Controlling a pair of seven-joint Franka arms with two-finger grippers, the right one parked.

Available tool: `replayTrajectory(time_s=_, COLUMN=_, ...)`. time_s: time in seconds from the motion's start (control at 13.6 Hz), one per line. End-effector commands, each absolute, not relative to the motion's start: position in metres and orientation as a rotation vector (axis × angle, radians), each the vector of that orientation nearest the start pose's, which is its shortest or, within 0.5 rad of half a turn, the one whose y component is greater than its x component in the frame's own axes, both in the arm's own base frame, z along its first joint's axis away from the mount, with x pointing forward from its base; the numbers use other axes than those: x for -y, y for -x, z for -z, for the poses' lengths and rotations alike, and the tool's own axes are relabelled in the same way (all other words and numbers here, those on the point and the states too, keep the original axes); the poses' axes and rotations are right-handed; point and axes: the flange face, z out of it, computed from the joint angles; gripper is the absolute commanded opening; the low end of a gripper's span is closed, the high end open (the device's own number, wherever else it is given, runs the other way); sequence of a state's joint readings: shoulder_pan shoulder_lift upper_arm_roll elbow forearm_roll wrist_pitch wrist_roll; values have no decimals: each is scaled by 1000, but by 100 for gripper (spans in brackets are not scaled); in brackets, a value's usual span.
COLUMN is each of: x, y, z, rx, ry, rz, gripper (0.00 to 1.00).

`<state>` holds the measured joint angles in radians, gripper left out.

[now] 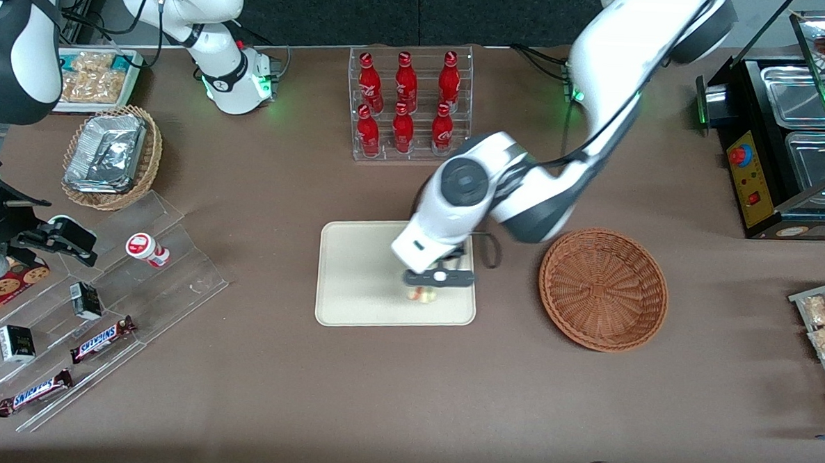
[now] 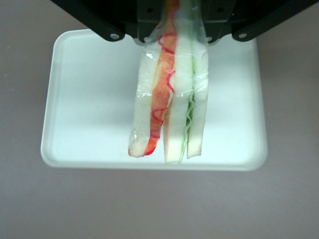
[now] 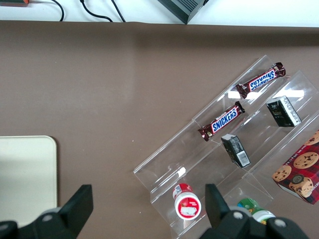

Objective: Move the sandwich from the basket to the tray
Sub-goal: 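Carry the sandwich with the left gripper over the cream tray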

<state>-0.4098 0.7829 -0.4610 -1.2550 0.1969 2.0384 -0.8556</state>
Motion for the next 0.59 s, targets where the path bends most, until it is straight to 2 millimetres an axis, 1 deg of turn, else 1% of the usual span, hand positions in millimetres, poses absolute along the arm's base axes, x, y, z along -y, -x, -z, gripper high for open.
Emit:
replayTrajectory(time_s=0.0, x=538, y=-550, z=-291, rx=63, ry=3218, rz=-66, gripper=5)
replayTrajectory(time_s=0.07, x=544, y=-545, z=-270, rx=52, ry=3199, rz=-70, gripper=5)
replayTrajectory(time_s=0.22, x=548, y=-540, z=-244, rx=61, ry=3192, rz=-95, gripper=7)
replayTrajectory(time_s=0.37, x=556, y=-531, z=-227, rx=83, ry=3186, rz=-111, gripper=17)
replayTrajectory(time_s=0.51, x=555, y=-532, z=-210, rx=137, ry=3180, rz=-99, gripper=25)
